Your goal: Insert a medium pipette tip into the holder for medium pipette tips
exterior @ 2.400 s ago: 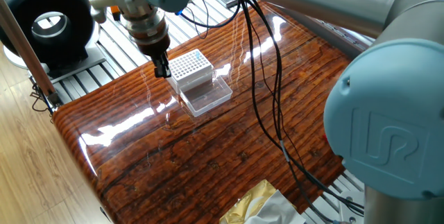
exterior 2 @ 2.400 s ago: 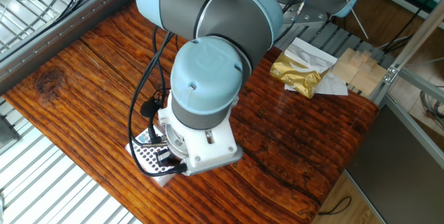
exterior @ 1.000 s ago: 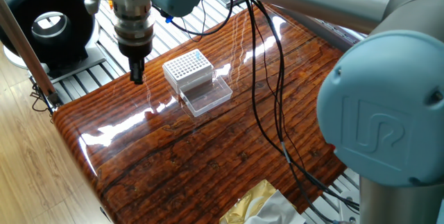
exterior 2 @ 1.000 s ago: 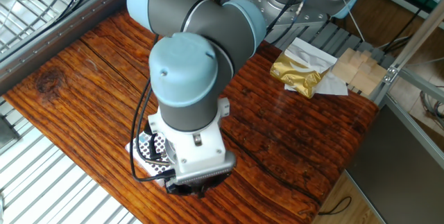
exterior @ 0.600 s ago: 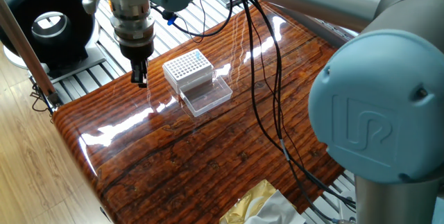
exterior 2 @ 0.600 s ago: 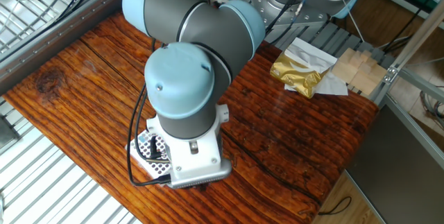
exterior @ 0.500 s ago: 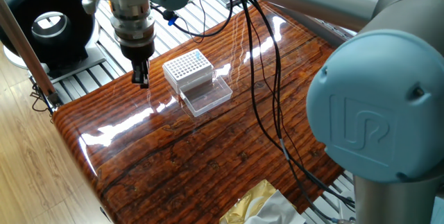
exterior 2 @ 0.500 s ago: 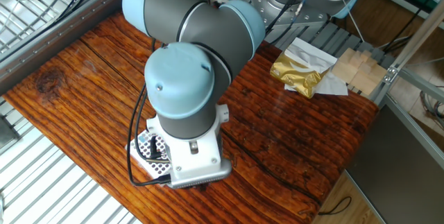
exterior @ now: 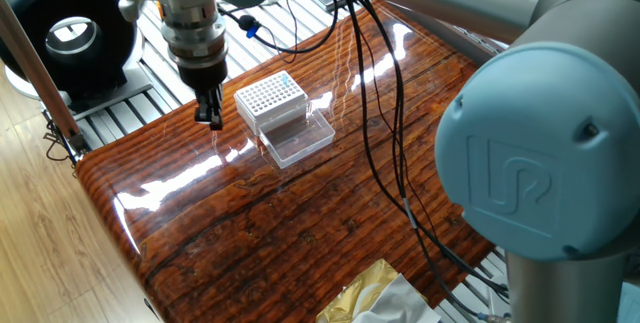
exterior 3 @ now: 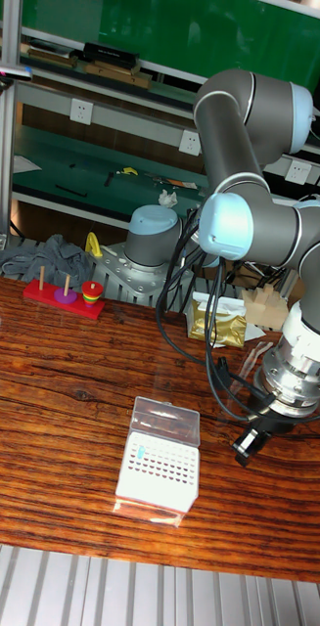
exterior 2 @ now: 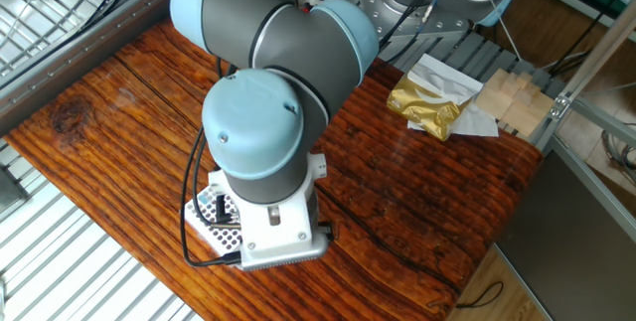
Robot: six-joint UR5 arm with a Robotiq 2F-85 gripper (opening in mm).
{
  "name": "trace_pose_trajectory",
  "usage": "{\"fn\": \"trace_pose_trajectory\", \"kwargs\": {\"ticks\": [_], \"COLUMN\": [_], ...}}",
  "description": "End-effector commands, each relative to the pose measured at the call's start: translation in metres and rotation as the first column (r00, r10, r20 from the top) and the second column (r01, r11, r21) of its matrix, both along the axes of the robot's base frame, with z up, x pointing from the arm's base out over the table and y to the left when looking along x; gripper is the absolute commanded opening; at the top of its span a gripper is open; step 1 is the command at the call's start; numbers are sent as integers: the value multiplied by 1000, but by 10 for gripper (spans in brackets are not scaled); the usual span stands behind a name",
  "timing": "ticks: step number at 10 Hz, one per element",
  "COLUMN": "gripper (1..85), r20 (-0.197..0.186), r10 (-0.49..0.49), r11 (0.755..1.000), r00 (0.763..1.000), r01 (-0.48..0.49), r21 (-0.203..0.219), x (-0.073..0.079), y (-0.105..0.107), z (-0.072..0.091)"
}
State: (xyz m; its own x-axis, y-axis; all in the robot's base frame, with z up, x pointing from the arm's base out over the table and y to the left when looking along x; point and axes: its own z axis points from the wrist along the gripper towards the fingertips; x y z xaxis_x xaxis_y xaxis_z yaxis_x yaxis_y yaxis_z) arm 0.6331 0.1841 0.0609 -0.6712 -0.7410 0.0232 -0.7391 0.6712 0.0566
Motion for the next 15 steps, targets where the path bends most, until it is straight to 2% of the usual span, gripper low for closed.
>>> {"fn": "trace_pose_trajectory", "kwargs": {"ticks": [1, 3, 6, 8, 10, 12, 13, 15], "gripper": [10, 10, 10, 10, 10, 10, 10, 10], "r20": [-28, -43, -46, -64, -55, -33, -33, -36], "r10": [-12, -19, -31, -69, -76, -84, -102, -126], "r11": [1000, 1000, 1000, 998, 996, 996, 995, 992], "r00": [1000, 999, 998, 996, 996, 996, 994, 991], "r01": [12, 19, 31, 68, 74, 84, 102, 126], "r21": [-3, 3, 0, -20, -40, -24, -10, -14], "x": [-6, -10, -10, -14, -13, -7, -5, -4], "y": [-1, 0, -2, -6, -12, -9, -5, -4], "z": [1, 1, 0, 1, 1, 0, -1, -2]}}
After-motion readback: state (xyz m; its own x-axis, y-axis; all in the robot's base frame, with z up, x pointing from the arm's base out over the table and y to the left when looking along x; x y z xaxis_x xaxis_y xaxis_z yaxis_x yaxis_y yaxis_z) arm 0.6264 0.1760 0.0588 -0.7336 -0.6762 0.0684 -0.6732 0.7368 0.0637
